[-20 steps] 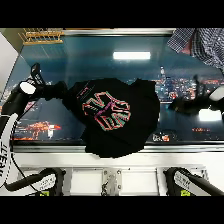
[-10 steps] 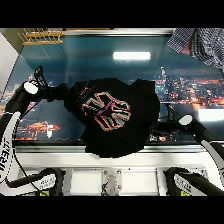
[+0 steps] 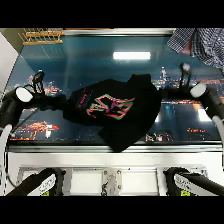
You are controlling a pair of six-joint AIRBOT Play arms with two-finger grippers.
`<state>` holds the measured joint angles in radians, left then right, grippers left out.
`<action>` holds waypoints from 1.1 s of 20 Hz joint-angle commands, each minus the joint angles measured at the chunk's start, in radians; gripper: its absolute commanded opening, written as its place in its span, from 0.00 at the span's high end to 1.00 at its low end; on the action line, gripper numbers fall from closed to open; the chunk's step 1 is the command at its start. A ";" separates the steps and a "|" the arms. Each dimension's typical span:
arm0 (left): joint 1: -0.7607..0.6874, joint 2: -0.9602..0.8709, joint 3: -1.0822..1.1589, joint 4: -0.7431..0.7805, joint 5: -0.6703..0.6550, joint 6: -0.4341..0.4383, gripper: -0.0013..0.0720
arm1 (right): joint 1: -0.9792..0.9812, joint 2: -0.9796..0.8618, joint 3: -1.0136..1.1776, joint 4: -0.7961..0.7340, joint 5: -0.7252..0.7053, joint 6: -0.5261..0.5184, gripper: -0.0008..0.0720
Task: Fold the clothes and pants, and hang the long-sleeved shirts on hangers.
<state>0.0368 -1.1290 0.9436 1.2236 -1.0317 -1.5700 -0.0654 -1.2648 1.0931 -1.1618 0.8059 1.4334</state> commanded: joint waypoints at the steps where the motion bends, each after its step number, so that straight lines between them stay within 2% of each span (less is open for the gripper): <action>1: -0.118 0.126 -0.135 0.034 0.058 -0.018 0.98 | -0.019 -0.095 0.306 -0.105 0.038 0.038 0.92; 2: -0.162 0.140 -0.170 0.034 0.113 -0.027 0.98 | -0.019 -0.115 0.349 -0.089 0.053 0.038 0.63; 3: -0.201 0.146 -0.201 0.034 0.163 -0.031 0.97 | -0.021 -0.122 0.375 -0.080 0.072 0.037 0.28; 4: -0.231 0.143 -0.224 0.034 0.192 -0.040 0.98 | -0.021 -0.115 0.378 -0.094 0.096 0.037 0.25; 5: -0.250 0.136 -0.241 0.034 0.208 -0.045 0.98 | -0.026 -0.104 0.377 -0.132 0.151 0.035 0.33; 8: -0.263 0.087 -0.260 0.034 0.174 -0.044 0.98 | -0.076 -0.040 0.258 -0.253 0.332 0.033 0.34; 10: -0.263 0.058 -0.259 0.034 0.154 -0.043 0.98 | -0.149 0.027 0.062 -0.236 0.361 0.033 0.34; 13: -0.263 0.025 -0.259 0.034 0.156 -0.043 0.98 | -0.235 0.066 -0.236 -0.117 0.290 0.032 0.34; 15: -0.263 0.008 -0.259 0.033 0.156 -0.043 0.98 | -0.250 0.045 -0.361 0.014 0.181 -0.006 0.34; 18: -0.263 0.000 -0.259 0.033 0.158 -0.043 0.98 | -0.222 -0.036 -0.421 0.264 0.082 -0.151 0.34; 20: -0.263 0.000 -0.259 0.033 0.160 -0.043 0.98 | -0.174 -0.092 -0.421 0.371 0.053 -0.202 0.34; 22: -0.263 0.000 -0.259 0.034 0.161 -0.043 0.98 | -0.119 -0.128 -0.420 0.415 0.013 -0.208 0.35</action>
<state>-0.2256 -1.1263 0.6849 1.2568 -0.8734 -1.6150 -0.2401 -1.3354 0.7002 -0.8871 0.8940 1.2869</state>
